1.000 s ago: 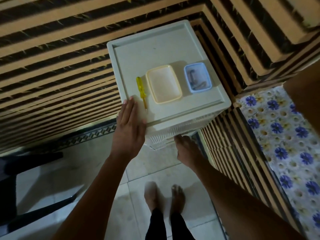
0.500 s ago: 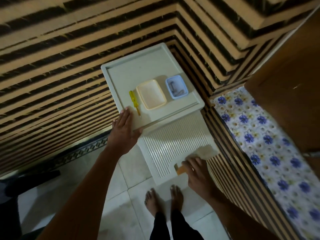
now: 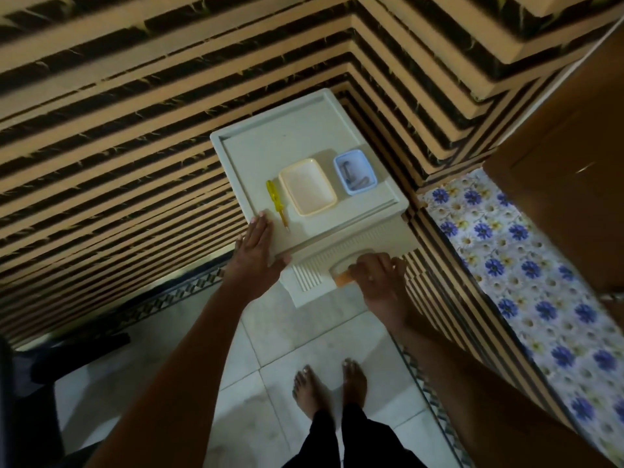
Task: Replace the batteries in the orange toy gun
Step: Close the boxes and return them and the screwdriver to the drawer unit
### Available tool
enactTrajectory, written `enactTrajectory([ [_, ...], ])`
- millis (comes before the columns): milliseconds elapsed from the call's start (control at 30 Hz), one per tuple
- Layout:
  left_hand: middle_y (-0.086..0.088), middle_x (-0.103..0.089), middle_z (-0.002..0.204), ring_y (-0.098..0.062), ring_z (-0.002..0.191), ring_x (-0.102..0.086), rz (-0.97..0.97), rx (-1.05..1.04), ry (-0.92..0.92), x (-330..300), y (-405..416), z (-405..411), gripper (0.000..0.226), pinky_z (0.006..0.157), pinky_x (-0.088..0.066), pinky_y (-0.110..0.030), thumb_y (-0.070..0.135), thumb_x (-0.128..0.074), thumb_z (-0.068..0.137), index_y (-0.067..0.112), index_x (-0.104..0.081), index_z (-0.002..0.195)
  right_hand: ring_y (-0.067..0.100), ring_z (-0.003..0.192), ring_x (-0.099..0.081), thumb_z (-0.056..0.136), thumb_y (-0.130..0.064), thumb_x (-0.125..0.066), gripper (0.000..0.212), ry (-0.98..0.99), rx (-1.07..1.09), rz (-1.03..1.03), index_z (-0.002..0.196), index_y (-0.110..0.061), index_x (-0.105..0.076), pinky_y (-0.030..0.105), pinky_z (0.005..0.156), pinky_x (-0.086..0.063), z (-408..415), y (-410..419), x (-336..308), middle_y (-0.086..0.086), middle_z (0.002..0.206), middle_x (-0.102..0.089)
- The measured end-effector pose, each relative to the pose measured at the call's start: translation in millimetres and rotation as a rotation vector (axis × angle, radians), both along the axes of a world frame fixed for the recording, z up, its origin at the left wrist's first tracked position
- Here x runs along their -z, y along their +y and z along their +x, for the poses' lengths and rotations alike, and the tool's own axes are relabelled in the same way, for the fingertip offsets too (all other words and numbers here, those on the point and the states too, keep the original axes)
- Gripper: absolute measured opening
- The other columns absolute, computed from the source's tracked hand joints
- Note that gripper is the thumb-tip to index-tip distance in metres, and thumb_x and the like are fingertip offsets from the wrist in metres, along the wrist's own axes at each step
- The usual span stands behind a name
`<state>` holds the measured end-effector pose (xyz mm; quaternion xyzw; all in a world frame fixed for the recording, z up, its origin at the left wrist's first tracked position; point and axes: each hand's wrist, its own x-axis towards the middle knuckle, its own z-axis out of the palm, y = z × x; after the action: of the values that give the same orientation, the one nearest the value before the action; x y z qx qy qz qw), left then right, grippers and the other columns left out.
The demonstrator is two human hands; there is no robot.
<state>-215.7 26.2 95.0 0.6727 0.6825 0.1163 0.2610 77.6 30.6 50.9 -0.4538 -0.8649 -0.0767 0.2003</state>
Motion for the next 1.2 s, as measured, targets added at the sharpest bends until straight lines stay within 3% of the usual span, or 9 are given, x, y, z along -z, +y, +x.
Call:
enactTrajectory([
  [300, -0.002, -0.003, 0.172, -0.02, 0.159, 0.003, 0.002, -0.041, 0.011, 2, 0, -3, 0.101, 0.126, -0.014, -0.059, 0.068, -0.046, 0.087, 0.012, -0.011, 0.163, 0.029, 0.079, -0.062, 0.107, -0.017, -0.04, 0.04, 0.12, 0.16, 0.172, 0.081, -0.016, -0.07, 0.039, 0.07, -0.042, -44, 37, -7, 0.007, 0.086, -0.066],
  [367, -0.002, -0.014, 0.171, -0.021, 0.159, -0.006, 0.02, -0.072, 0.049, -4, 0, 1, 0.094, 0.126, -0.014, -0.059, 0.056, -0.062, 0.088, 0.012, -0.022, 0.161, 0.029, 0.087, -0.059, 0.099, -0.026, -0.06, 0.016, 0.145, 0.084, 0.126, 0.091, -0.015, -0.069, 0.04, 0.073, -0.039, -35, 34, 0, 0.009, 0.094, -0.067],
  [467, -0.007, -0.048, 0.151, -0.029, 0.141, -0.042, 0.159, -0.197, 0.116, -19, 7, 11, 0.078, 0.114, -0.037, -0.062, 0.047, -0.07, 0.079, 0.013, -0.046, 0.146, 0.031, 0.094, -0.058, 0.096, -0.043, -0.058, 0.027, 0.249, 0.015, 0.044, 0.104, -0.017, -0.062, 0.043, 0.078, -0.043, -27, 36, 1, 0.012, 0.103, -0.066],
  [533, -0.01, -0.052, 0.141, -0.031, 0.13, -0.048, 0.279, -0.2, 0.086, -27, 23, 18, 0.078, 0.104, -0.046, -0.06, 0.049, -0.068, 0.074, 0.011, -0.049, 0.14, 0.033, 0.099, -0.059, 0.099, -0.042, -0.053, 0.031, 0.349, 0.081, -0.031, 0.109, -0.014, -0.063, 0.046, 0.082, -0.047, -28, 48, -12, 0.013, 0.108, -0.064],
  [733, -0.014, -0.008, 0.169, -0.036, 0.157, -0.003, 0.13, 0.023, 0.187, -37, 100, 33, 0.125, 0.121, -0.004, -0.064, 0.069, -0.077, 0.068, 0.019, -0.011, 0.162, 0.037, 0.105, -0.058, 0.096, -0.023, -0.065, 0.029, 0.62, 0.396, -0.117, 0.116, -0.001, -0.065, 0.046, 0.084, -0.052, -48, 129, -43, 0.024, 0.116, -0.058],
  [867, -0.016, -0.016, 0.166, -0.036, 0.156, -0.006, 0.054, 0.119, 0.305, -41, 132, 33, 0.131, 0.123, -0.004, -0.065, 0.07, -0.08, 0.063, 0.018, -0.01, 0.162, 0.039, 0.113, -0.057, 0.093, -0.051, -0.063, 0.055, 0.515, 0.62, -0.448, 0.117, -0.002, -0.064, 0.048, 0.09, -0.053, -58, 164, -51, 0.024, 0.123, -0.057],
  [967, -0.014, -0.031, 0.157, -0.034, 0.15, -0.022, 0.128, 0.135, 0.316, -42, 134, 38, 0.127, 0.123, -0.01, -0.063, 0.067, -0.083, 0.06, 0.012, -0.021, 0.157, 0.038, 0.111, -0.06, 0.083, -0.05, -0.079, 0.057, 0.595, 0.637, -0.622, 0.114, -0.005, -0.062, 0.055, 0.086, -0.057, -58, 173, -49, 0.019, 0.122, -0.058],
  [1067, -0.012, -0.037, 0.154, -0.033, 0.146, -0.03, 0.184, 0.126, 0.246, -40, 128, 40, 0.131, 0.123, -0.015, -0.059, 0.065, -0.087, 0.055, 0.009, -0.025, 0.156, 0.03, 0.098, -0.066, 0.078, -0.04, -0.087, 0.054, 0.798, 0.618, -0.68, 0.109, -0.004, -0.062, 0.037, 0.07, -0.058, -57, 175, -53, 0.017, 0.11, -0.065],
  [1200, -0.013, -0.038, 0.154, -0.033, 0.145, -0.033, 0.237, 0.093, 0.148, -41, 112, 45, 0.134, 0.123, -0.022, -0.059, 0.065, -0.087, 0.052, 0.005, -0.026, 0.155, 0.019, 0.085, -0.065, 0.088, -0.021, -0.08, 0.035, 0.844, 0.61, -0.692, 0.109, 0.0, -0.061, 0.014, 0.054, -0.039, -51, 168, -63, 0.012, 0.101, -0.066],
])
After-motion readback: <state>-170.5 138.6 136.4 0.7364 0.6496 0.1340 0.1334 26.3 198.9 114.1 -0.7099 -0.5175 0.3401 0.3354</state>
